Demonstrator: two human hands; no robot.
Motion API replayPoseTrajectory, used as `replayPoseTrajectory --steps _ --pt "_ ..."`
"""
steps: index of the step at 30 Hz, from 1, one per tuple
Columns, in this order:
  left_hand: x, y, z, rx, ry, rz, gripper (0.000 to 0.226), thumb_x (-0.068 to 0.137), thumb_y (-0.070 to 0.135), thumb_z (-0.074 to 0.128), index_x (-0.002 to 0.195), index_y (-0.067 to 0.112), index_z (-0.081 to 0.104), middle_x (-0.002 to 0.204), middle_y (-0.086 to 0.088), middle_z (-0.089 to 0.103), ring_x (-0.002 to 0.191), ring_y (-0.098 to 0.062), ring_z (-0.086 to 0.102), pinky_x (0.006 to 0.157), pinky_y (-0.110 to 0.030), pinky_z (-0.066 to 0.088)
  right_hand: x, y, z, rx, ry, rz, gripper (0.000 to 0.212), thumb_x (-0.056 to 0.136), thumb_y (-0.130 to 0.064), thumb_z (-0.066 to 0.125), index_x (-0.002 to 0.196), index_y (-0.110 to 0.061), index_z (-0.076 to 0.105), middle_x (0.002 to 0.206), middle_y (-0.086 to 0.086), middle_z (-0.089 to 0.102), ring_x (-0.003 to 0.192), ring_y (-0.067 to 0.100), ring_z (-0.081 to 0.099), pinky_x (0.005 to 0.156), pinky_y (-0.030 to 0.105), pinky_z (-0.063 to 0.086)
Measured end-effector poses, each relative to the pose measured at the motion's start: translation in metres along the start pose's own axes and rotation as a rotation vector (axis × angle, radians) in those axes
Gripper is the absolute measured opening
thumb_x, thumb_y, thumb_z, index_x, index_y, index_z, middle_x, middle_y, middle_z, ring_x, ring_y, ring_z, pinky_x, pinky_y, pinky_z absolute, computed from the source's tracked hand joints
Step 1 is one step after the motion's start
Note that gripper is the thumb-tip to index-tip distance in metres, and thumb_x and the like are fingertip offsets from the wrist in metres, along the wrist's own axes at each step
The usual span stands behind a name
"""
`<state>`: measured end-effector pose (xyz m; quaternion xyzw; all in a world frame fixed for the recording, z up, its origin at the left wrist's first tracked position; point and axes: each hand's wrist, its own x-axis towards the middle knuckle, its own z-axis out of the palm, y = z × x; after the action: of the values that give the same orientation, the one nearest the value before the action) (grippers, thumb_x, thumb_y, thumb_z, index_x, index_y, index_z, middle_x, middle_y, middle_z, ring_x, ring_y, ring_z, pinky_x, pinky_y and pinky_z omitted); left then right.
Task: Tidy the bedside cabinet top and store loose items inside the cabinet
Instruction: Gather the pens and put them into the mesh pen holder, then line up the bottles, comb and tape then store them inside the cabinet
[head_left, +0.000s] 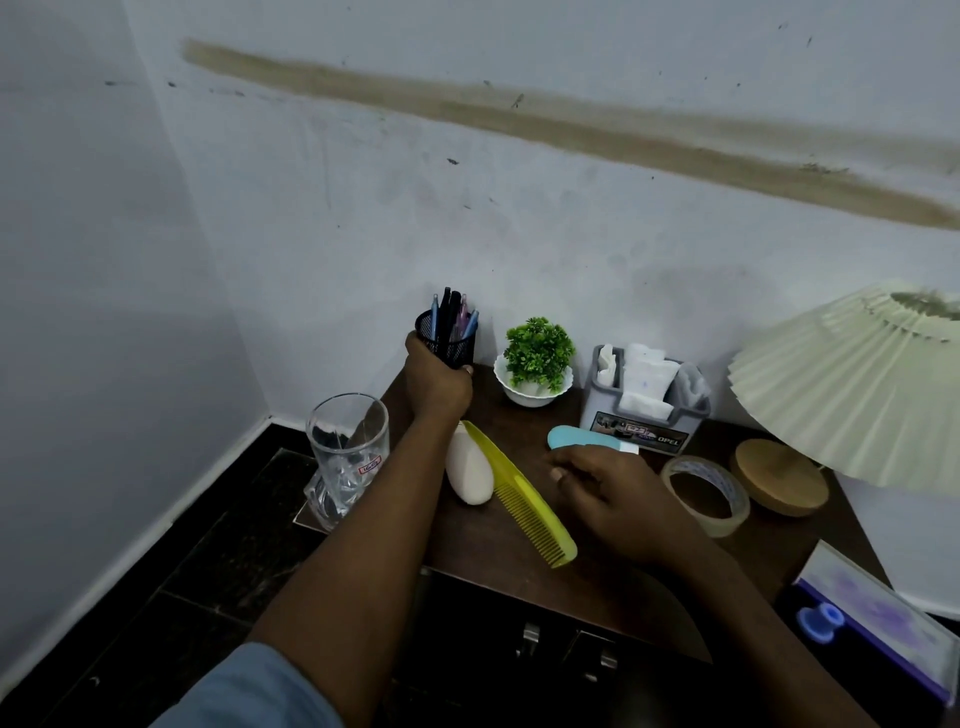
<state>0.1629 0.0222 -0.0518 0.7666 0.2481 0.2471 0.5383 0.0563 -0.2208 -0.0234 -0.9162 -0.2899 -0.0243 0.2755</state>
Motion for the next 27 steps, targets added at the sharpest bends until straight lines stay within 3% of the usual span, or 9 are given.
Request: replayPoseTrajectory --steps 10,18,25,27 --pt "0.005 -0.001 0.005 0.049 -0.013 0.013 0.075 0.079 0.010 0.081 0.141 0.008 0.039 0.137 -0.015 0.061 0.124 -0.035 0.059 0.098 -0.035 0.047 -0.003 0.004 -0.001 -0.031 0.027 -0.025 0.027 0.100 -0.030 0.058 0.122 -0.023 0.071 0.116 -0.007 0.074 0.106 0.011 0.067 0.090 0.038 0.055" --pt "-0.001 0.009 -0.004 0.075 -0.067 -0.071 0.080 0.078 0.010 0.079 0.141 0.002 0.031 0.137 -0.021 0.054 0.124 -0.039 0.056 0.100 -0.045 0.052 -0.008 0.000 -0.009 -0.063 0.071 -0.058 0.023 0.099 -0.022 0.062 0.117 -0.018 0.074 0.112 -0.003 0.076 0.103 0.014 0.069 0.089 0.036 0.054" --pt "-0.033 0.044 -0.027 0.140 -0.170 -0.072 0.111 0.080 0.020 0.080 0.158 -0.001 0.004 0.157 -0.027 0.026 0.141 -0.041 0.038 0.109 -0.041 0.043 -0.027 -0.006 -0.043 -0.112 0.317 0.041 0.031 0.091 -0.002 0.061 0.117 -0.012 0.075 0.112 0.005 0.076 0.099 0.021 0.070 0.084 0.033 0.053" --pt "-0.046 0.063 -0.039 0.172 -0.190 0.021 0.101 0.082 0.023 0.079 0.157 -0.001 0.015 0.154 -0.025 0.034 0.137 -0.038 0.044 0.101 -0.035 0.044 -0.040 -0.006 -0.057 -0.126 0.364 0.088 0.036 0.087 0.001 0.060 0.117 -0.012 0.074 0.111 0.007 0.076 0.100 0.023 0.069 0.085 0.038 0.055"
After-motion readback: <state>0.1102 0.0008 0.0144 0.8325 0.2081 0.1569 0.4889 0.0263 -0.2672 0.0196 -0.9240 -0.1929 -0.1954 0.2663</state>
